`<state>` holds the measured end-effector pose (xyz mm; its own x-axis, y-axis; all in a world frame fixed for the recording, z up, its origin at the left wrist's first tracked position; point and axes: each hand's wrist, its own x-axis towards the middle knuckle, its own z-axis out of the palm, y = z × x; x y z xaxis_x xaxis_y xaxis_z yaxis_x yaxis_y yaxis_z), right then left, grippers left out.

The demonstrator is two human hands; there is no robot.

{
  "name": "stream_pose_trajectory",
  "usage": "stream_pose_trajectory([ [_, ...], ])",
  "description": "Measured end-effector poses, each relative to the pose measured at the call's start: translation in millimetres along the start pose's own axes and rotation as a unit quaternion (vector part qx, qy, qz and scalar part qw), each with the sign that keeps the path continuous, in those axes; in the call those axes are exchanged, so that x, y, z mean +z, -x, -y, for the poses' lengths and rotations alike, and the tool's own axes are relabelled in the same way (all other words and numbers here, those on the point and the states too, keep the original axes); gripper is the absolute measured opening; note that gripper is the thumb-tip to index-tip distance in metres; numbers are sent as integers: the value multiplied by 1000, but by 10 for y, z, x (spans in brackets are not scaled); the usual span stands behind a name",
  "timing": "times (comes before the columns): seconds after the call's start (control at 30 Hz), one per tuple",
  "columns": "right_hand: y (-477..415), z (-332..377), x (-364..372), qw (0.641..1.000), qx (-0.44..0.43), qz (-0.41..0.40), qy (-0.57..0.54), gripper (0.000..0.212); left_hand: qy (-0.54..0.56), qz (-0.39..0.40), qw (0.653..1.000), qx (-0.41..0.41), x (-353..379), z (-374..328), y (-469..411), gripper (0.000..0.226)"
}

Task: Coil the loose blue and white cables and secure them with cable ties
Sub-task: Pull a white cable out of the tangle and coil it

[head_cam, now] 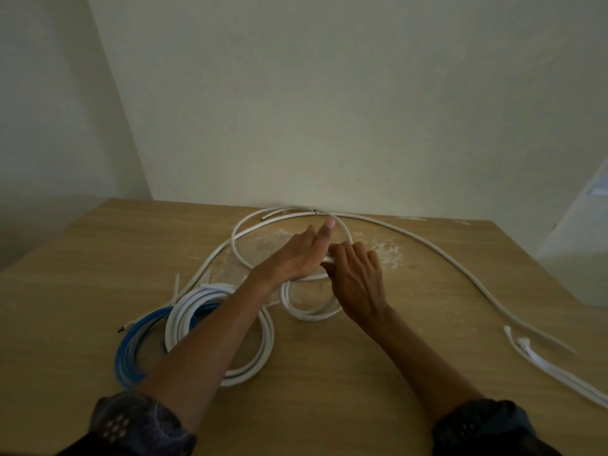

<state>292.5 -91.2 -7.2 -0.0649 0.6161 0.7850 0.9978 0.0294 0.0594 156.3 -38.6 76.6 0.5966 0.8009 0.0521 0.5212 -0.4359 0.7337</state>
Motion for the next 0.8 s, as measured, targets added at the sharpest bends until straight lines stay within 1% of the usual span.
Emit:
stream_pose_trajectory([
  [0.1, 80, -120, 63, 1000, 13, 6, -7, 41, -40, -63, 997, 24, 82, 18, -53, 67],
  [0.2, 112, -174, 117, 999, 21, -4, -24, 39, -112, -108, 987, 50, 159, 52, -73, 75],
  [0.27, 118, -201, 133, 999, 42, -9, -21, 44, -136, -152, 978, 34, 202, 138, -17, 81],
  [0.33, 118, -225, 129, 997, 77, -11, -9, 47, -116, -184, 976, -4, 257, 259, 88, 82],
  [0.43, 109, -176, 152, 995, 95, 6, -8, 54, -11, -179, 982, -62, 341, 281, 180, 69],
  [0.5, 116, -154, 159, 994, 107, 22, -18, 56, 38, -183, 980, -65, 365, 274, 149, 67],
  [0.53, 134, -159, 153, 993, 113, 25, -22, 54, 45, -191, 979, -59, 363, 271, 122, 65],
  [0.57, 162, -175, 141, 992, 120, 24, -25, 49, 43, -196, 978, -55, 356, 258, 106, 62],
  [0.63, 194, -198, 85, 991, 122, 18, -43, 32, 19, -200, 979, -32, 390, 261, 58, 56],
  [0.67, 178, -185, 44, 992, 115, 9, -60, 30, 3, -194, 981, -13, 410, 249, 40, 54],
  [0.73, 122, -129, -40, 993, 79, -3, -87, 35, -27, -174, 984, 18, 441, 179, 45, 52],
  [0.8, 49, -82, -131, 995, 66, 22, -77, 21, -49, -163, 985, 32, 460, 157, 6, 49],
])
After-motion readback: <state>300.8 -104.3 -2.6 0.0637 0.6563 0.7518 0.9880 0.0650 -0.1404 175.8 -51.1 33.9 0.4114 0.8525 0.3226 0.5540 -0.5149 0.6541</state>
